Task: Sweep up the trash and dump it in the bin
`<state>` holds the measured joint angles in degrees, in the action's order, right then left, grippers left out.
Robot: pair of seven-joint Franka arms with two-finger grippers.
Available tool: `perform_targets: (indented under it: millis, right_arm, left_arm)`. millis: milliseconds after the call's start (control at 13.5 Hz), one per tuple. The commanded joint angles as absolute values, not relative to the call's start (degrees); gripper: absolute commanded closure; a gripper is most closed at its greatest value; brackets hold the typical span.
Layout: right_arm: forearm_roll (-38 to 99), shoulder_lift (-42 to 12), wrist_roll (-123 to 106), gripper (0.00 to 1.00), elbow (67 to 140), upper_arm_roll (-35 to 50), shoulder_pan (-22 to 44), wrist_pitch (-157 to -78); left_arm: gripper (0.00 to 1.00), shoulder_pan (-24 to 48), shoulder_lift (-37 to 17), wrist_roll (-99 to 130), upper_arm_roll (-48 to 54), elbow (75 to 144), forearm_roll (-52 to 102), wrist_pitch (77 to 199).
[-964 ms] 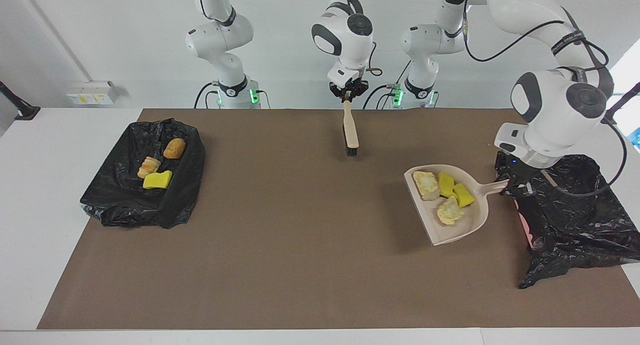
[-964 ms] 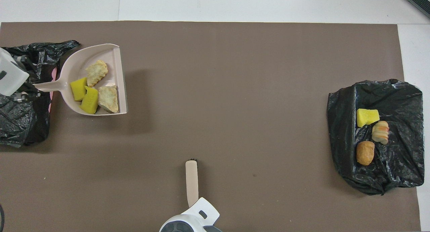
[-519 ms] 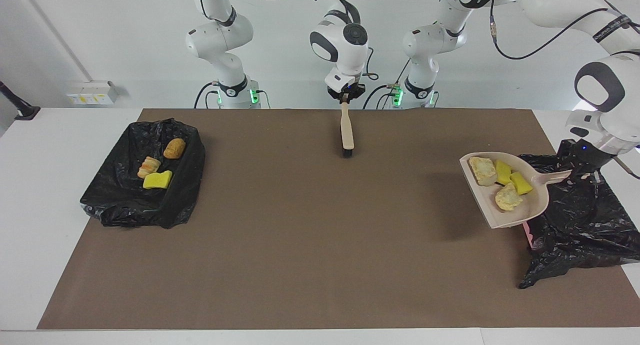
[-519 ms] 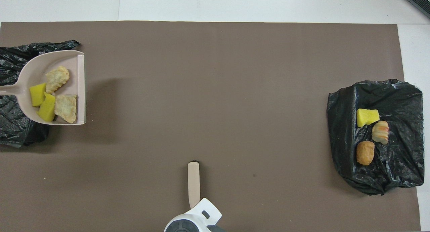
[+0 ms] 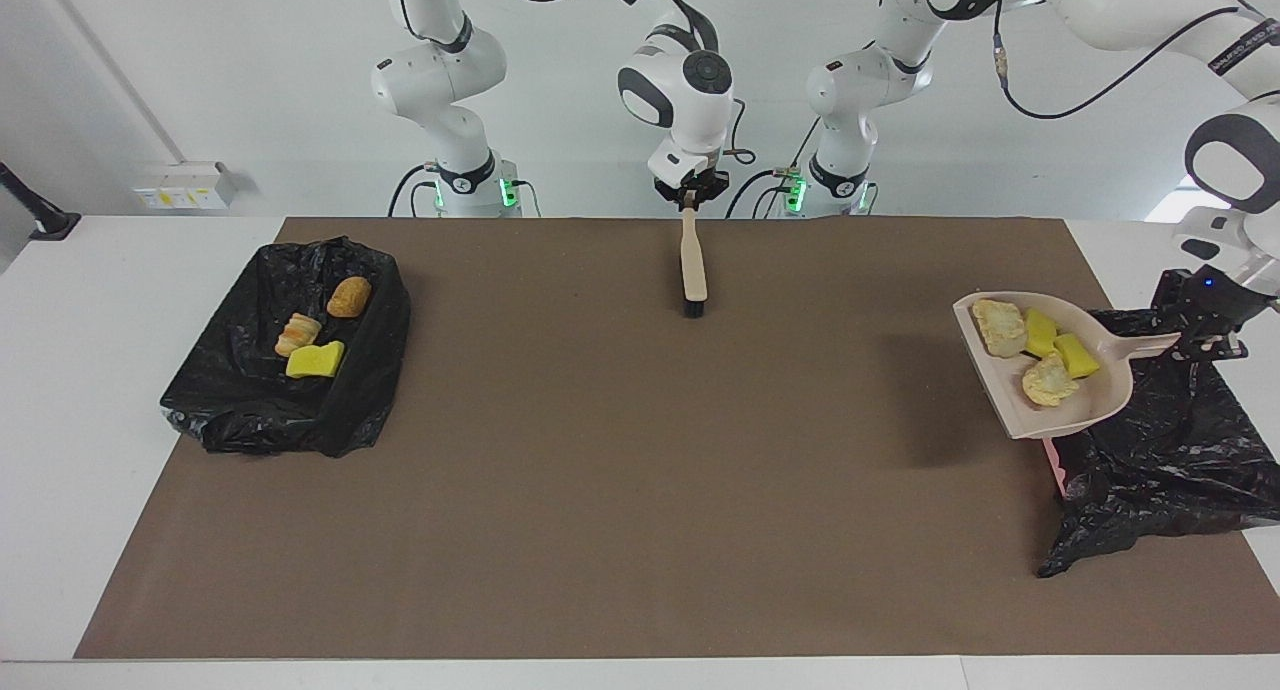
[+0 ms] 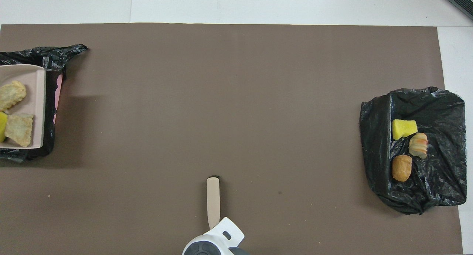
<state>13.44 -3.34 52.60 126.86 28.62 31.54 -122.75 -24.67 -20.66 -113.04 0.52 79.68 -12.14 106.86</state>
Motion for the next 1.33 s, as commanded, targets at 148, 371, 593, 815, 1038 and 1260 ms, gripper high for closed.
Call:
perform_targets:
  millis: [148, 371, 593, 815, 1038, 1260]
  right_arm:
    - [15.20, -6.85, 51.24, 0.45, 123.24, 28.48, 29.01, -124.28]
    - [14.33, -8.88, 51.59, 0.36, 119.28, 27.95, 26.39, -124.28]
    - [13.54, -6.95, 51.33, 0.21, 117.07, 27.86, 18.75, -123.84]
    - [9.59, -3.44, 47.82, 0.17, 117.07, 27.86, 10.22, -123.22]
    - [2.57, -1.32, 45.27, 0.09, 116.90, 27.77, 2.75, -123.05]
    - [1.41, 0.70, 42.47, 0.00, 115.59, 27.60, -3.93, -122.52]
  left_arm:
    - [1.00, -24.18, -25.93, -112.85, 0.09, 71.37, -24.22, 111.17]
    - [1.00, -22.77, -25.67, -106.81, 0.18, 72.24, -35.74, 112.15]
    - [1.00, -20.57, -23.48, -99.08, 0.17, 75.40, -45.58, 111.98]
    - [1.00, -18.20, -21.45, -92.57, 0.09, 79.28, -52.45, 111.01]
    - [1.00, -16.44, -21.01, -91.50, 0.09, 79.37, -61.23, 109.78]
    - [1.00, -13.81, -20.92, -83.61, 0.09, 79.45, -67.05, 104.52]
